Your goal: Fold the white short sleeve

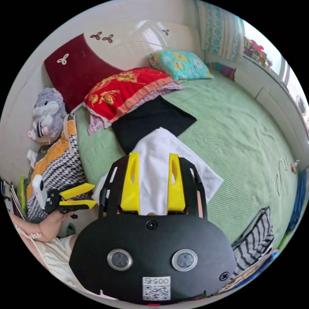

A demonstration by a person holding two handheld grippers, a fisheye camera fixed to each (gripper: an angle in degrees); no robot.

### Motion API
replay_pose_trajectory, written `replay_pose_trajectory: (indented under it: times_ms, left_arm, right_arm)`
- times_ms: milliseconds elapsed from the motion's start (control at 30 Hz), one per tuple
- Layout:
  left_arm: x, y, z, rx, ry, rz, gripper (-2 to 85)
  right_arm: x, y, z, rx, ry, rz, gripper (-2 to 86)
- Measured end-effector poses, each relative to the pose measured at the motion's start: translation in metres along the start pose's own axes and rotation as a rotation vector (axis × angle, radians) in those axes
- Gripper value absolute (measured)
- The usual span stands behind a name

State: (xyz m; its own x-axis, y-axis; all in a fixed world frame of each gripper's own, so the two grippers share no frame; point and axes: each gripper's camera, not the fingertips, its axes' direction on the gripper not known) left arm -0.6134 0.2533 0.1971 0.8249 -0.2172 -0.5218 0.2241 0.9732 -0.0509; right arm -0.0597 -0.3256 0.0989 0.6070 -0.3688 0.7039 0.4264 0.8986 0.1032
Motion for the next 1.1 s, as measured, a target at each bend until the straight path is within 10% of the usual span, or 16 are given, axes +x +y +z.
replay_pose_trajectory:
  times_ms: [400,800,1100]
  left_arm:
    - [-0.022,0.019,-0.032,0.012,-0.124,-0.038,13.6]
    - [0.056,-0.23,0.049,0.044,-0.092,0.245,18.2]
    - [0.082,-0.253,0.103,-0.013,-0.221,0.248,4.0]
  right_arm:
    - [0.083,0.079,0.082,-0.14,-0.026,0.361,5.8]
    - [0.107,0.112,0.077,-0.019,-0.034,0.392,9.8]
    - [0.083,0.132,0.082,0.05,0.088,0.229,-1.0]
